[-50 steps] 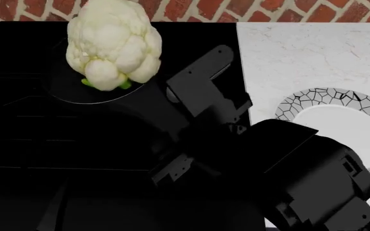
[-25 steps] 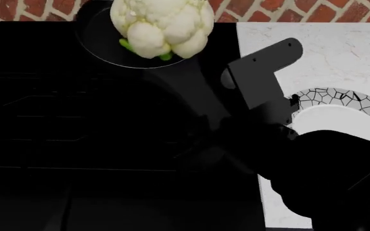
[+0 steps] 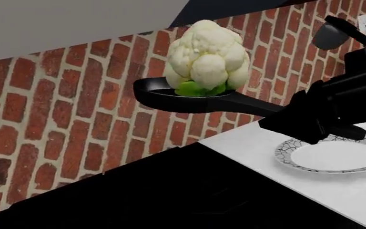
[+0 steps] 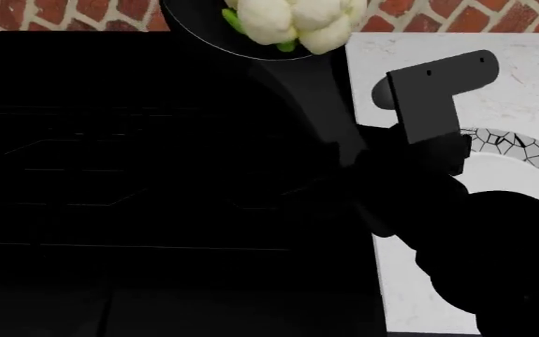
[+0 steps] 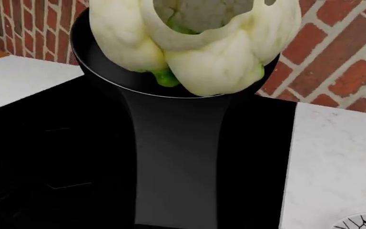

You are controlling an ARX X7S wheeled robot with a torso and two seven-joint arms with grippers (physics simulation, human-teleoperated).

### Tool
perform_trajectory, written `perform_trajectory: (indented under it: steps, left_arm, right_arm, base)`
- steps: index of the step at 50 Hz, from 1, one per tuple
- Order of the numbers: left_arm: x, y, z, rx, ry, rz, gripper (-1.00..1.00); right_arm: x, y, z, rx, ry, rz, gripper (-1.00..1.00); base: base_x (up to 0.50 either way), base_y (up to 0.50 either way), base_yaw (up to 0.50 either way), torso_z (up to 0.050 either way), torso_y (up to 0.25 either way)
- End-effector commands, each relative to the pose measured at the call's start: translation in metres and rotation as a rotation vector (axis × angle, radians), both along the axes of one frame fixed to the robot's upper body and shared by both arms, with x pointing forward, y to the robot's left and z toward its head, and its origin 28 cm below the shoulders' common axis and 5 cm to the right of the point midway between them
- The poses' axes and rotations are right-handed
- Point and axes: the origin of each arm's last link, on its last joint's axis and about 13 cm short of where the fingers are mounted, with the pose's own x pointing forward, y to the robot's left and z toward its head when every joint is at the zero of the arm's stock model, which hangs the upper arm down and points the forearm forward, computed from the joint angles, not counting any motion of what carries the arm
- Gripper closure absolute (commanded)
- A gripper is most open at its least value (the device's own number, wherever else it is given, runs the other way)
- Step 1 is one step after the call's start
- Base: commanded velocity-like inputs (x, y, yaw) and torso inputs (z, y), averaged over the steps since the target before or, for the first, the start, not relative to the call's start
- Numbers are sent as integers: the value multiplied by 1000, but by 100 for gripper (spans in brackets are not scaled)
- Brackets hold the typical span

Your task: Pick up the pan and dump the vegetables in it onto the plate. Then return the pan to the stove.

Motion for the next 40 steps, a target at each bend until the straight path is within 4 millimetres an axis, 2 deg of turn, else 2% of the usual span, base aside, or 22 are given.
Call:
perform_trajectory:
  steps: [1, 13, 19, 40]
  left_arm:
    - [-2, -2, 0, 9, -2, -9, -100]
    - [-2, -4, -3, 14, 5, -27, -100]
    - [-7, -8, 2, 6, -10, -62, -100]
    - [-17, -14, 6, 16, -25, -100, -100]
  right_arm:
    - [15, -14, 4, 145, -131, -88, 100]
    - [12, -11, -9, 225, -136, -76, 100]
    - [15, -5, -22, 251, -112, -56, 100]
    - [17, -5, -33, 427, -138, -39, 100]
  base:
    - [0, 0, 0, 0, 11]
    - [0, 0, 0, 1, 4]
    - [0, 0, 0, 2, 4]
    - [0, 0, 0, 1, 5]
